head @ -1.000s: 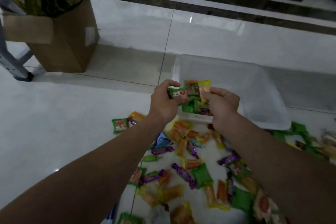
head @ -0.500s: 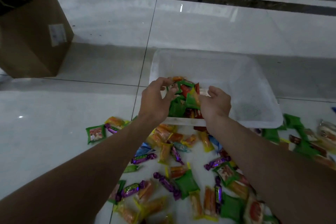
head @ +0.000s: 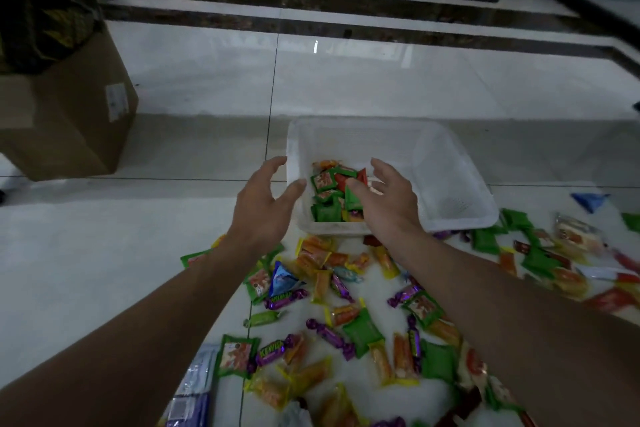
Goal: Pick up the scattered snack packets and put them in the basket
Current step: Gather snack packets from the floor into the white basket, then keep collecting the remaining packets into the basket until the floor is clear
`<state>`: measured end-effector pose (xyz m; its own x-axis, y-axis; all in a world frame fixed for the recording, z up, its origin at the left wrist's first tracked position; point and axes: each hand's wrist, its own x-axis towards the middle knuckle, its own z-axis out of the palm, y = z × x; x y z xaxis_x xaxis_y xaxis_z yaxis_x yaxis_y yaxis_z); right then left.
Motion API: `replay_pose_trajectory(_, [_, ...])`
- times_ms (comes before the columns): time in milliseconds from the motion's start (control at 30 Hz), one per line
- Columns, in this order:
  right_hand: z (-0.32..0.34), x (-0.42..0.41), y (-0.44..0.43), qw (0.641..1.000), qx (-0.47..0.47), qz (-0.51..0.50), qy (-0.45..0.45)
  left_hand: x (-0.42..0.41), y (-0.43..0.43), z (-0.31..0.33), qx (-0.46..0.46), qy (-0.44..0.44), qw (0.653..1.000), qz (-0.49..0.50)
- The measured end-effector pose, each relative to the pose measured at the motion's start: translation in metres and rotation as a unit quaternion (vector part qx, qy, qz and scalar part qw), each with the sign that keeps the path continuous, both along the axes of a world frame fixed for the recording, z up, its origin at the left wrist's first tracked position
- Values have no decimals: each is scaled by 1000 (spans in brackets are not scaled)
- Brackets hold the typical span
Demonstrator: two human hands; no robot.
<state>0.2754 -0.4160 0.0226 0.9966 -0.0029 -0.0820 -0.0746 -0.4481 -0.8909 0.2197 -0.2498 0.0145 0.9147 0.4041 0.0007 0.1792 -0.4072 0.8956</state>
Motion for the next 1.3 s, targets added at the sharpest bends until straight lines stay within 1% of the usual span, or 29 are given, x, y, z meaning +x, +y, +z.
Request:
replay_pose_trajectory(67, [11,-16,-4,1000,-7,4,1,-10,2,15,-23,-9,1000,-4])
replay_pose_trajectory(267, [49,-57,-27,999,-41,-18,6,-33,-15,48,-35,-30,997,-64])
replay_pose_trajectory(367, [78,-71,-40,998,-55,-15,14,-41,-34,67,-67,-23,995,-72])
replay_pose_trajectory(433, [103,-80,-49,998,-55,-31,21,-47,-46,84,-76,-27,994,-76])
replay_pose_trajectory(500, [127,-86,-57,999,-30,-36,27,-54,-57,103,-98,-35,991,-80])
replay_pose_trajectory(600, [155,-89,-66,998,40,-30,25,-55,-68,130,-129,-44,986,-91])
replay_pose_trajectory(733, [192,-86,-73,995,87,-36,10,-47,-73,178,-166,-56,982,-70])
replay_pose_trajectory(800, [226,-89,-77,993,108,-41,12,-51,-75,216,-182,-50,980,-59])
replay_pose_trajectory(900, [293,-109,-89,992,121,-36,25,-74,-80,287,-210,-11,977,-45])
replay_pose_trajectory(1033, [404,-160,-122,991,110,-30,69,-127,-88,407,-268,54,961,-29])
replay_pose_trajectory(1200, [560,-251,-171,978,127,-70,151,-215,-93,579,-224,136,962,-73])
replay_pose_trajectory(1300, [642,-305,-201,973,119,-99,172,-259,-102,663,-211,165,957,-111])
